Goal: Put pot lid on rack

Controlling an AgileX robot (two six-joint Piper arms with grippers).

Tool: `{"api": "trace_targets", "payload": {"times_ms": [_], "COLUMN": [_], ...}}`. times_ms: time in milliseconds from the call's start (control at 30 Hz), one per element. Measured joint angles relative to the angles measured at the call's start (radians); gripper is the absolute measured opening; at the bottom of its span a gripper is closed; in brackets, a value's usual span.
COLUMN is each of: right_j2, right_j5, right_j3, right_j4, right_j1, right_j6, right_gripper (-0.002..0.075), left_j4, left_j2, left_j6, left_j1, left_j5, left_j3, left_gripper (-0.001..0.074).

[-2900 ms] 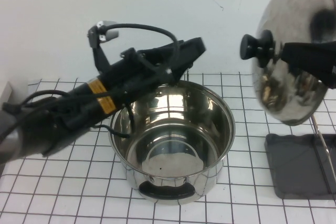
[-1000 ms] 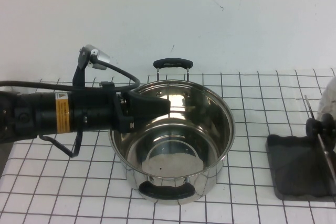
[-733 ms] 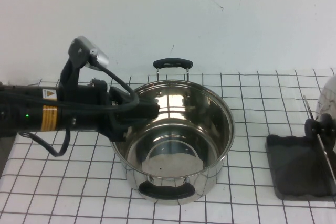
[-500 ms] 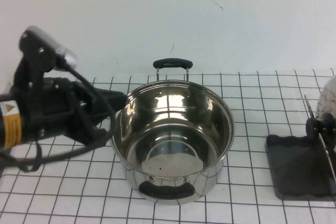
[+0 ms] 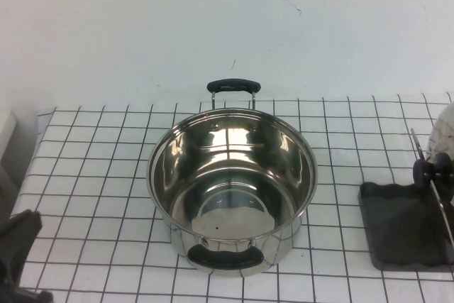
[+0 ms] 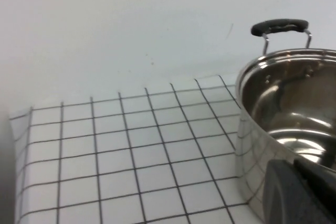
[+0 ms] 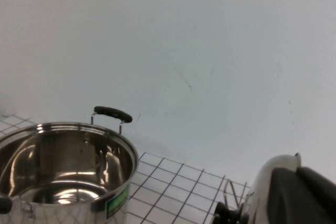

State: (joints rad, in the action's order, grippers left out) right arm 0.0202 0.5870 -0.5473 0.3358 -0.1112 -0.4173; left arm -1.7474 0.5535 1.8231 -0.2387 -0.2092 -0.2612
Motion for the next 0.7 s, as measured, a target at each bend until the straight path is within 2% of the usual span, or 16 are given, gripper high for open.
{"api": "trace_targets", "payload": {"times_ms": [167,267,700], "right_j2": [-0.017,-0.017,-0.017], "right_j5": [0.0,0.0,0.0], "right_j3": [0.068,0.097,0.144], "right_j4": [0.042,0.045,0.049], "right_j1": [0.0,0.0,0.0], "right_j6": [-0.009,-0.01,-0.012], "right_gripper": [-0.0001,-0.0001,-0.0002], "left_j4": [0.0,0.003,0.001], "left_j2": [-0.191,-0.264,-0.31], "left_j6": [0.012,0.016,0.02], "left_j1": [0.0,0.0,0.0], "left_j5": [0.094,0.093,-0.145], "left_j3": [0.097,0.13,0.196], "left_gripper": [-0.0001,-0.0001,-0.0001]}}
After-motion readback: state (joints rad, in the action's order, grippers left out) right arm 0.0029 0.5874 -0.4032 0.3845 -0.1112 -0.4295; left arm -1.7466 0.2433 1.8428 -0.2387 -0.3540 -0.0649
